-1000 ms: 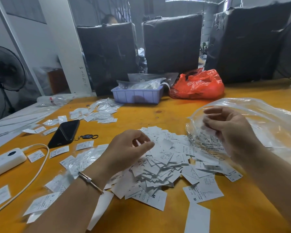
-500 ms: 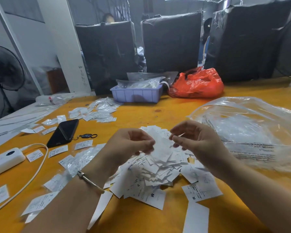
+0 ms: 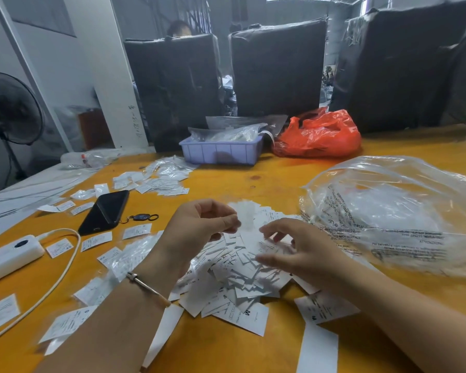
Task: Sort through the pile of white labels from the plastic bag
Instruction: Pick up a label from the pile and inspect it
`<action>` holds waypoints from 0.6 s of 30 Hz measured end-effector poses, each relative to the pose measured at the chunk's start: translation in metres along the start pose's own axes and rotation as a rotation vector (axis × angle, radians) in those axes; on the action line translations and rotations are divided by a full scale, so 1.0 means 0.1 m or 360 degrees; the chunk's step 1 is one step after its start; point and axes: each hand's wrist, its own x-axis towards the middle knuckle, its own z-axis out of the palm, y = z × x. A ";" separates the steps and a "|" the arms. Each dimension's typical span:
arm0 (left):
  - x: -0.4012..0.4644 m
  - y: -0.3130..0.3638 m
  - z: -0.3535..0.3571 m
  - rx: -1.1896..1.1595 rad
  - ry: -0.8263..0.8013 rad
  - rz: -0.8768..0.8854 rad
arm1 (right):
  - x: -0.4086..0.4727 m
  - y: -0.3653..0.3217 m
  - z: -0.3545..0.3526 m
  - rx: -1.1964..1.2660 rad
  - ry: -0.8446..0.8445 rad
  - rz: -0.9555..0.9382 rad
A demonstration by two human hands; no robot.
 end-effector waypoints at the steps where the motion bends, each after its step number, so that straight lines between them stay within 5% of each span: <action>1: 0.00 0.00 0.00 -0.0034 -0.0013 -0.0022 | 0.00 0.00 0.00 0.0057 0.0023 0.0036; 18: 0.00 0.01 -0.01 -0.0142 -0.0144 -0.0044 | 0.01 0.00 -0.05 0.0852 0.0047 0.0434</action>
